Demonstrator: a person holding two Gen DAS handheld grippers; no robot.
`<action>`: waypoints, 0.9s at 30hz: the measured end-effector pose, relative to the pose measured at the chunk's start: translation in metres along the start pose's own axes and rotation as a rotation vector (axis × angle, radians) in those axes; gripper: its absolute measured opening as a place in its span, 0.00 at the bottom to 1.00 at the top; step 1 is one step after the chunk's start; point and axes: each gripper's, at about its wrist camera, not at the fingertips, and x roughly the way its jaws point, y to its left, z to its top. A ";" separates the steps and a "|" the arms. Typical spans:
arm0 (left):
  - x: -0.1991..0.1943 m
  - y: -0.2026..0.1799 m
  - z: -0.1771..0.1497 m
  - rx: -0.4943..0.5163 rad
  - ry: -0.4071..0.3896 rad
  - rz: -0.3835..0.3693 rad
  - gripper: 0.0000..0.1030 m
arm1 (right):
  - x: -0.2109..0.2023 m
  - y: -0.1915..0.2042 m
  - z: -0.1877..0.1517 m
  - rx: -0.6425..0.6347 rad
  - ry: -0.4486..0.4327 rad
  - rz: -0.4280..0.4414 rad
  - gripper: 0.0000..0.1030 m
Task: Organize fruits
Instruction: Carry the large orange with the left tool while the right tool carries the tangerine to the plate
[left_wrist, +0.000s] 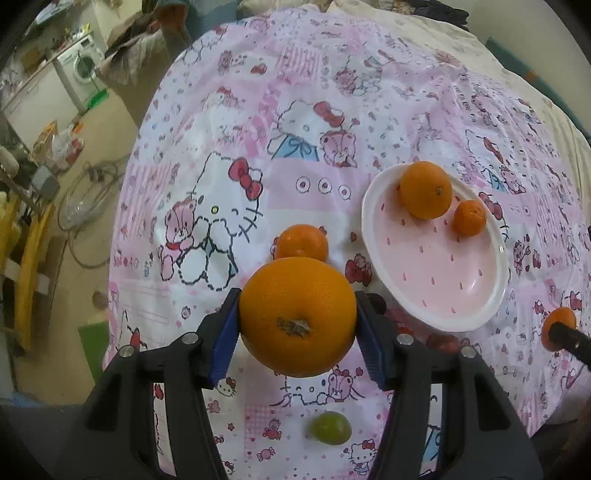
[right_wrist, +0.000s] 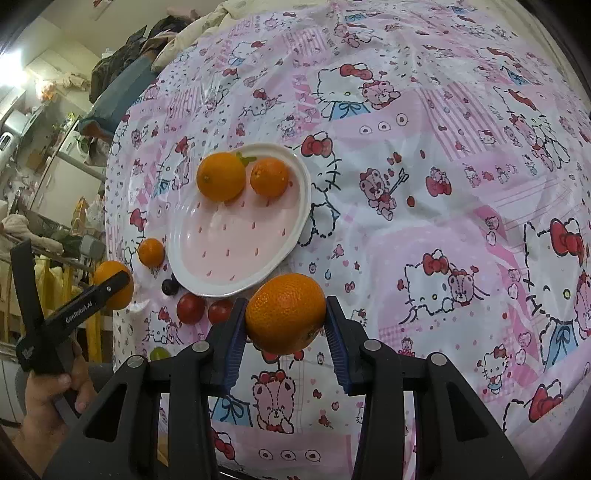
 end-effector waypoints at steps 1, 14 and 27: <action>-0.001 -0.001 0.000 0.002 -0.003 -0.001 0.53 | -0.002 0.000 0.001 0.001 -0.008 0.000 0.41; -0.025 -0.030 0.027 0.102 -0.010 -0.063 0.53 | -0.037 -0.007 0.031 0.016 -0.146 0.054 0.41; 0.016 -0.078 0.061 0.214 0.058 -0.108 0.53 | -0.004 0.003 0.084 0.030 -0.092 0.142 0.41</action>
